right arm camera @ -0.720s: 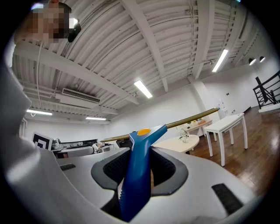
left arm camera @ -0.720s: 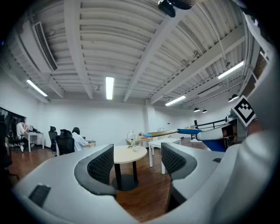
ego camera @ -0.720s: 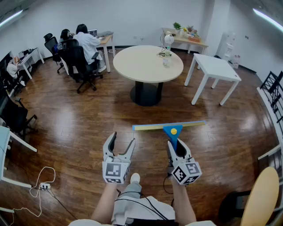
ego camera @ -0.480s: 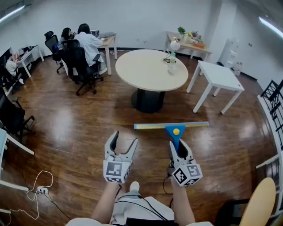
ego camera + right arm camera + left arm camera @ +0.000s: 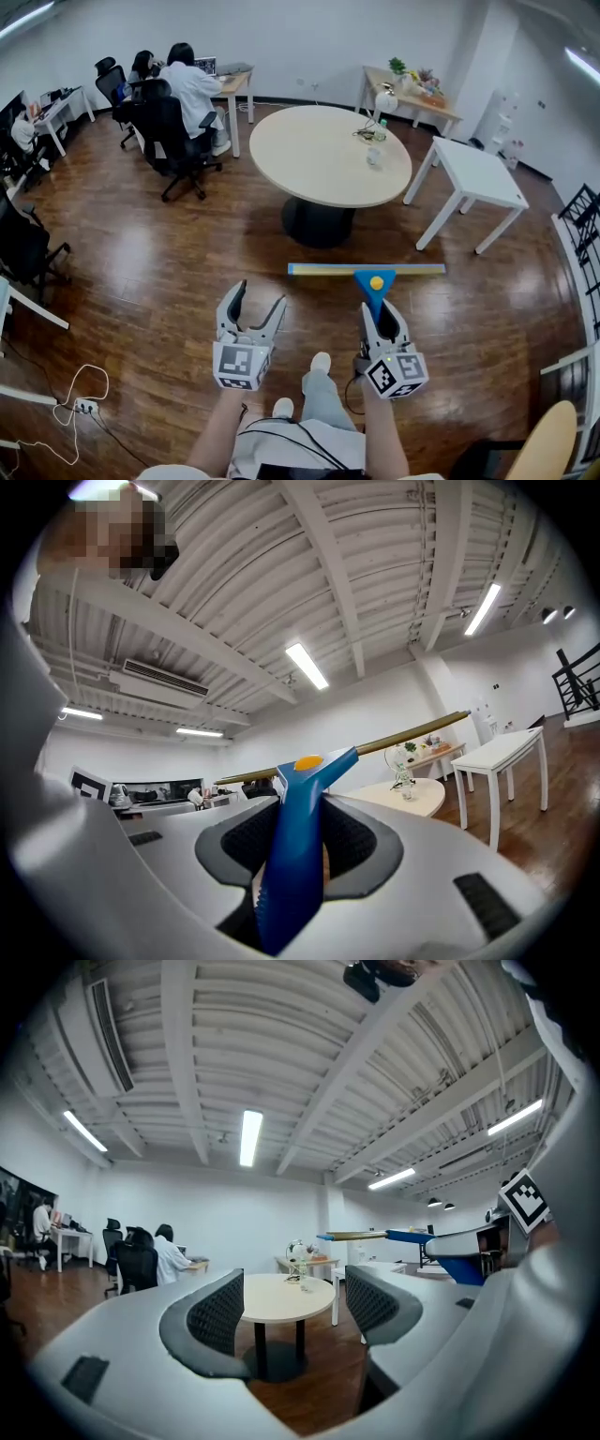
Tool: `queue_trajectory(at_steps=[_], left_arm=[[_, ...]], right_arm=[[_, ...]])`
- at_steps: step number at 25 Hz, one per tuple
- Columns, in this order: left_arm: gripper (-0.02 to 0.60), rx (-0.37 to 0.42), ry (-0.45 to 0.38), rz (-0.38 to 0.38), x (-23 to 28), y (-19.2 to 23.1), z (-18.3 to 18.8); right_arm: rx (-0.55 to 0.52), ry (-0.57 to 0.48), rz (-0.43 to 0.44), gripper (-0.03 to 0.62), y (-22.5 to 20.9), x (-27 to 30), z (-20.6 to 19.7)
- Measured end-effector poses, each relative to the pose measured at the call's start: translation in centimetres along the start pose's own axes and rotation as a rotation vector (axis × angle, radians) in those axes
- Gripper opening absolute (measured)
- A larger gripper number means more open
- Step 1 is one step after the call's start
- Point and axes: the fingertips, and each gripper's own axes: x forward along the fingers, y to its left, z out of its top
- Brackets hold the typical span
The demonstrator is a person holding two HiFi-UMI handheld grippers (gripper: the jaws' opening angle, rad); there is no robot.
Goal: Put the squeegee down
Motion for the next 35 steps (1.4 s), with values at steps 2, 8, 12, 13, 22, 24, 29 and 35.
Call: queue_trajectory(at_steps=[2,8,12,13,22,24,29,35], left_arm=[[0.319,0.002,0.011,0.014,1.5,0.9,-1.0],[0.319,0.053,0.029,0.047,9.5,4.2,-2.4],[0.319,0.055,0.015,0.032,18.1,4.0,-0.7],[0.319,0.05,0.011,0.025,20.3,3.8,-0.4],[0.319,0.054,0.039,0.031,33.5,3.7,-0.8],[0.319,0.042,0.05,0.04,35.0,4.1,-1.3],[0.319,0.041,0.061,0.036,39.5,5.2,-1.7],[0.319,0.009,0.077,0.023,45.2,7.6,-3.9]], right_arm=[[0.009,-0.001,0.005,0.155,-1.2,2.2,-0.2],[0.034,-0.006,0.029,0.155,-5.4,10.5,0.1],[0.063,-0.031,0.047,0.155,-10.4,17.4,1.7],[0.061,-0.037,0.052,0.155,-11.7,18.9,2.3],[0.104,-0.038,0.059,0.153,-21.6,28.1,5.0],[0.12,-0.014,0.063,0.155,-22.5,29.0,4.2],[0.128,0.005,0.069,0.153,-24.4,32.4,3.3],[0.109,0.035,0.068,0.155,-26.3,37.2,1.6]])
